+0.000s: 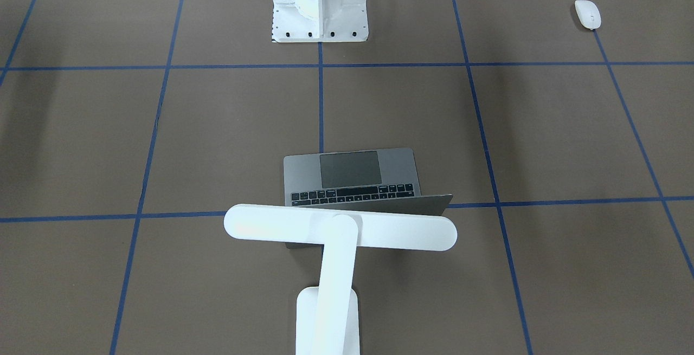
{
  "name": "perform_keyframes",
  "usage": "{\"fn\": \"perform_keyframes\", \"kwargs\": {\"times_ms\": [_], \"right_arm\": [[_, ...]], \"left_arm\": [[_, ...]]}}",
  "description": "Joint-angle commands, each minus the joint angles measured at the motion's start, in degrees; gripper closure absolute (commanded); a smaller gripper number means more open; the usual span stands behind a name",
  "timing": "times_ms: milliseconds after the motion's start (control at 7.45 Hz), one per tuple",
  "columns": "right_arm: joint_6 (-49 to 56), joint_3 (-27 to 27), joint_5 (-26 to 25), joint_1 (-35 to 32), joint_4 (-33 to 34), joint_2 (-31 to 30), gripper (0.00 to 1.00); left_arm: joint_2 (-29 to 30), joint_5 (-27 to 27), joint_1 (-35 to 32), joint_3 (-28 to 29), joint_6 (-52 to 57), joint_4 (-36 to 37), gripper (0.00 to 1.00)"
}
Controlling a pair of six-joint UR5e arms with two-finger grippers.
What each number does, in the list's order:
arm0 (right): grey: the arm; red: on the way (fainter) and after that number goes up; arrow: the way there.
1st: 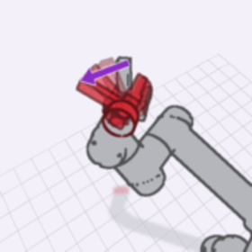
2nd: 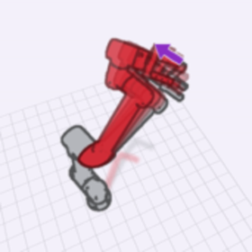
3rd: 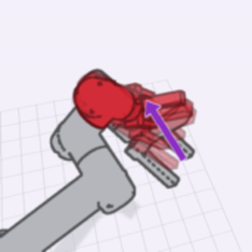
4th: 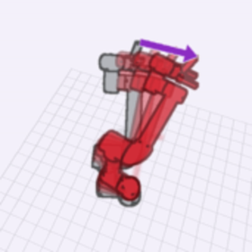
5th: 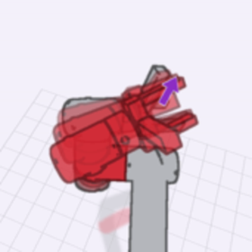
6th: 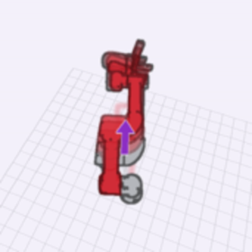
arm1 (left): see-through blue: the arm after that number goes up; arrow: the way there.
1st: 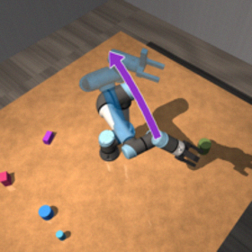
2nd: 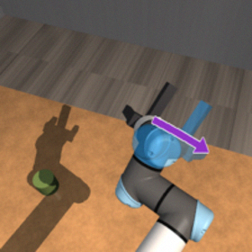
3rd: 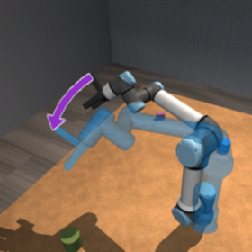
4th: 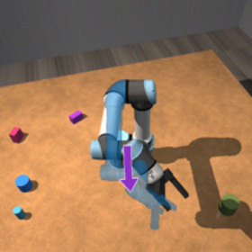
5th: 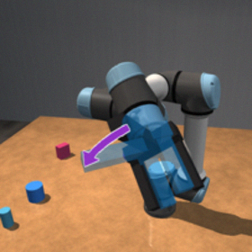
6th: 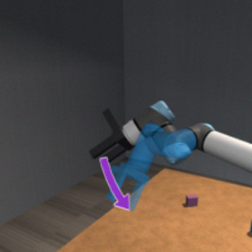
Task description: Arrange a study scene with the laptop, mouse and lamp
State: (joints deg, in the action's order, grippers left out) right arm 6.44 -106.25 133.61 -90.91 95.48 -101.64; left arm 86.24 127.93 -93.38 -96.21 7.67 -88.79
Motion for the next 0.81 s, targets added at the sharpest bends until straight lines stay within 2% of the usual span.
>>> {"fn": "perform_keyframes", "kwargs": {"times_ms": [0,268,403,671], "right_arm": [[0.5,-0.8,-0.1,0.0,-1.3,-7.0,0.00],[3.1,0.1,-3.3,-0.1,-11.8,-15.8,0.00],[8.5,2.3,-2.5,-2.1,-11.9,-17.3,0.00],[22.2,11.0,2.7,-11.5,-11.3,-16.9,0.00]], "left_arm": [[-0.4,0.2,-1.0,0.1,0.8,0.0,0.00],[-0.4,0.3,-1.0,0.1,0.6,0.0,0.00],[-0.4,0.3,-1.1,0.0,0.6,-0.1,0.00],[-1.6,2.8,-1.1,-0.2,0.5,-0.8,0.00]]}}
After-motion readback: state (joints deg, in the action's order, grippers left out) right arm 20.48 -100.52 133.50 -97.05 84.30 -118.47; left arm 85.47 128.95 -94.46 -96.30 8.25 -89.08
